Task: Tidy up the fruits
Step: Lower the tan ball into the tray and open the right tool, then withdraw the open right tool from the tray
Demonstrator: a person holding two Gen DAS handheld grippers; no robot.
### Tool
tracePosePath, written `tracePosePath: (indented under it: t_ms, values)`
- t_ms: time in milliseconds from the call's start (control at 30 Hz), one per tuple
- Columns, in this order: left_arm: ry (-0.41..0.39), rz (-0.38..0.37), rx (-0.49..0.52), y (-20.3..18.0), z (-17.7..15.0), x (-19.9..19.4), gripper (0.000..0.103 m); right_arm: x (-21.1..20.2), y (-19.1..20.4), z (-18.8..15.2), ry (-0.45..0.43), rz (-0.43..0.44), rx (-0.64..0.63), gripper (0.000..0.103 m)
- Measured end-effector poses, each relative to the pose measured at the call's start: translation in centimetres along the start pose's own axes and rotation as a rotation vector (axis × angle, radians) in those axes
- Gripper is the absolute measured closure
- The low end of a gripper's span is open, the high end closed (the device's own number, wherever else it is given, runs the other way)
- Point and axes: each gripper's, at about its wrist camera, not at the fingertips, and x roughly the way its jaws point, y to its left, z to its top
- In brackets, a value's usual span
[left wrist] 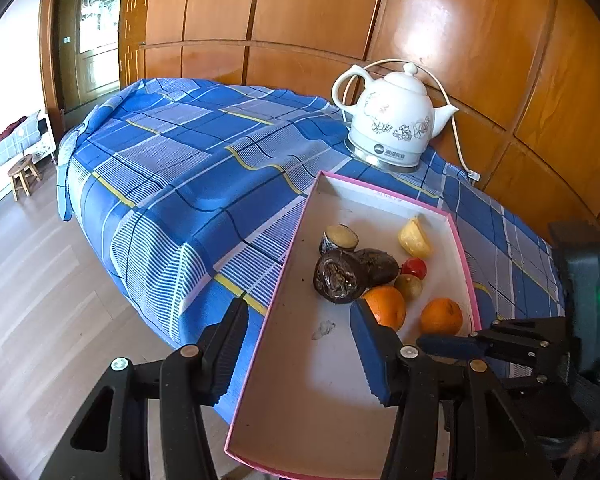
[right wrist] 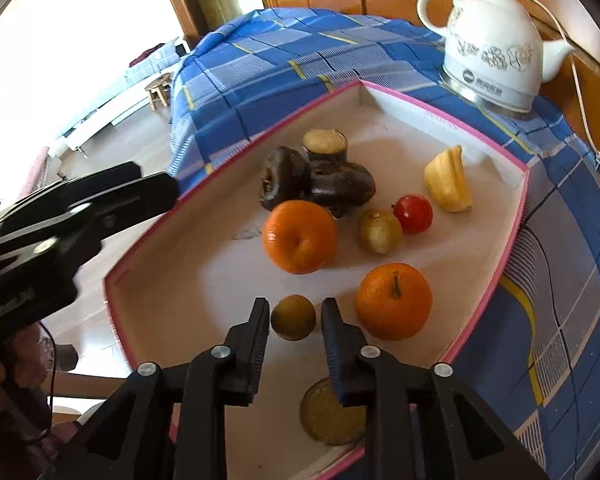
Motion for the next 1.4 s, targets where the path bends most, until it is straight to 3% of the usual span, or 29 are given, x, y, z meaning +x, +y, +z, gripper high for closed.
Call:
tracePosePath:
  t_ms: [167,367,800,1133,1400]
  values:
    - [-0.001,-0.001,0.0,-0.1,-0.1,-0.1,0.049,-0.6,0.0,-0.5,-0.009,0.01,0.0,0.071]
    - [-0.003,0.0,0.01,-0.7,-0.3,-0.3,0.049,-0.2,0.7,-0.5,-0.028,-0.062,-0.037,0.073]
    - [-0.033,0.008,0.039,-1.8,-0.6,-1.4,0.046,-3.5,0.0,-1.9,-0.113,-0.011,0.088,0.073]
    - [-0.094,0.009,0.085,-3.3,-1.2,-3.3,0.043,-6.7,-0.2,-4.5,-0.221,-0.114,0.215,0.073]
    - [-0.165,0.002,0.126,-5.3,-2.3,-5.3,0.024,-8.6,-1.1,-6.8,-0.281,-0.197,0.334,0.07]
